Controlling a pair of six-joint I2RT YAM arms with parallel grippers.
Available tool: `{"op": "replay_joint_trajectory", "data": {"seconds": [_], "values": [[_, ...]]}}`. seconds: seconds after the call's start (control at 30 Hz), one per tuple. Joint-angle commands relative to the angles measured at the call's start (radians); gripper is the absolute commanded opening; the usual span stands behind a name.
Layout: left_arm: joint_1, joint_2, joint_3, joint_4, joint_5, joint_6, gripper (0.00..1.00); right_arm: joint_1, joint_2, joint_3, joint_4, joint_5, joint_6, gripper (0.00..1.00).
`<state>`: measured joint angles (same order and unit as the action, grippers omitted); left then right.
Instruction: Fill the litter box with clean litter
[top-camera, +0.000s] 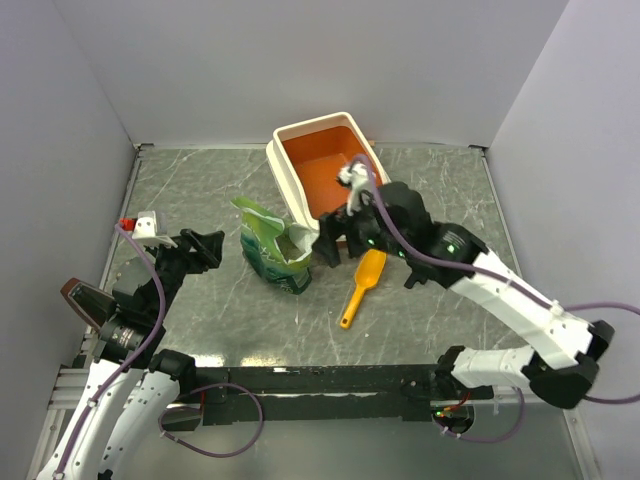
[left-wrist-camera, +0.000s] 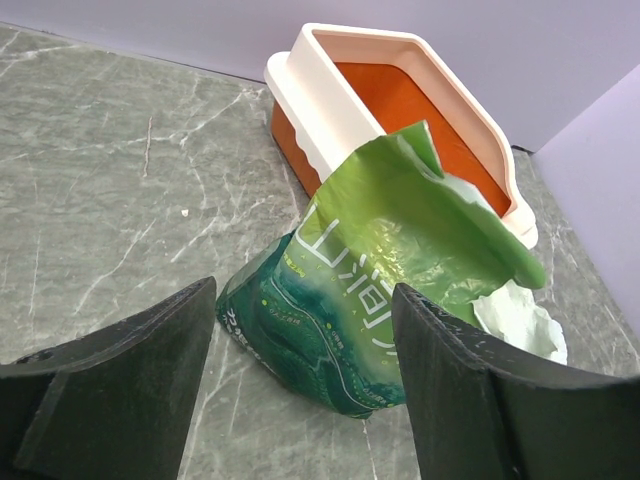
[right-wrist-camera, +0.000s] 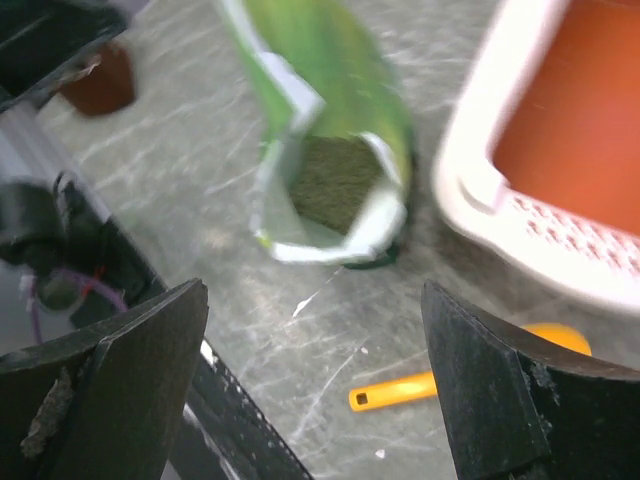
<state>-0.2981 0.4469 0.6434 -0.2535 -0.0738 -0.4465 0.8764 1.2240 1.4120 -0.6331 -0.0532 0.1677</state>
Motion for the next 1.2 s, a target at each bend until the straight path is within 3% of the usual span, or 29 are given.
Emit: {"op": "replay_joint_trajectory", "data": {"seconds": [0.0, 0.33, 0.5, 0.83, 0.93, 1.17], "values": [[-0.001, -0.004, 0.015, 0.008, -0.012, -0.003, 0.77, -0.007, -0.087, -0.207, -0.025, 0.265, 0.209, 0.9], [-0.001, 0.049, 0.071, -0.07, -0.057, -0.04, 0.87, -0.014, -0.129, -0.579, 0.053, 0.351, 0.542, 0.9], [-0.001, 0.044, 0.068, -0.076, -0.06, -0.05, 0.94, -0.014, -0.022, -0.613, 0.065, 0.383, 0.688, 0.91], [-0.001, 0.021, 0.058, -0.07, -0.037, -0.057, 0.93, -0.014, 0.192, -0.604, 0.147, 0.354, 0.825, 0.9], [-0.001, 0.018, 0.055, -0.066, -0.034, -0.057, 0.93, -0.013, 0.216, -0.61, 0.157, 0.355, 0.839, 0.86], [-0.001, 0.015, 0.055, -0.067, -0.034, -0.055, 0.93, -0.014, 0.269, -0.617, 0.167, 0.339, 0.839, 0.67]]}}
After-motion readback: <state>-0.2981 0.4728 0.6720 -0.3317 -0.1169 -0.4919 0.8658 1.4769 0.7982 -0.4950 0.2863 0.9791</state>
